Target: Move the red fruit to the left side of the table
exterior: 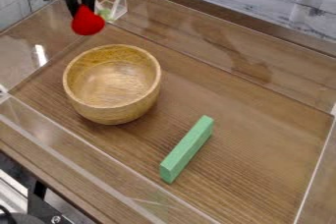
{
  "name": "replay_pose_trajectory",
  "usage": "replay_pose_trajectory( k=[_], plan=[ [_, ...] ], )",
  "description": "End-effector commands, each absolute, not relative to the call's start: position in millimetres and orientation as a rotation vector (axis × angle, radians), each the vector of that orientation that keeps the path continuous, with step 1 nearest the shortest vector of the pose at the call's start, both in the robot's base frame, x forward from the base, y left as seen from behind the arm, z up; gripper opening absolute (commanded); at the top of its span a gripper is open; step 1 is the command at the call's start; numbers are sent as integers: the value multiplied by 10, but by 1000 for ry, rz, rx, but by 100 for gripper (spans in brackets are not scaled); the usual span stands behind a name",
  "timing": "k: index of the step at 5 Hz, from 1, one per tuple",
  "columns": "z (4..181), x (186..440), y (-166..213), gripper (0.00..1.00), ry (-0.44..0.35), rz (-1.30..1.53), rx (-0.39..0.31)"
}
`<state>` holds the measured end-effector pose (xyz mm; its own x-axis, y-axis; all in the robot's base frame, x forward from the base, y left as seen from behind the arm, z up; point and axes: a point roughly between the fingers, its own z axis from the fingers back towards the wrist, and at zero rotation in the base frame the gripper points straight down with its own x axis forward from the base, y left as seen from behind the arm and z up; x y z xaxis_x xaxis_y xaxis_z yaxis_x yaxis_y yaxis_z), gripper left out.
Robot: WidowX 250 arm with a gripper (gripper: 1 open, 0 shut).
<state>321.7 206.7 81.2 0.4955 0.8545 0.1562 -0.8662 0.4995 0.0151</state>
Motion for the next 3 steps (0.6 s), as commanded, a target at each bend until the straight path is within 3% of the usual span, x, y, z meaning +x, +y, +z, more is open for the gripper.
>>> replay_pose_trajectory(
  k=[1,3],
  plan=[
    [1008,3345,2113,0,-216,1065,128],
    [1023,3370,2039,0,-224,1069,173]
  ],
)
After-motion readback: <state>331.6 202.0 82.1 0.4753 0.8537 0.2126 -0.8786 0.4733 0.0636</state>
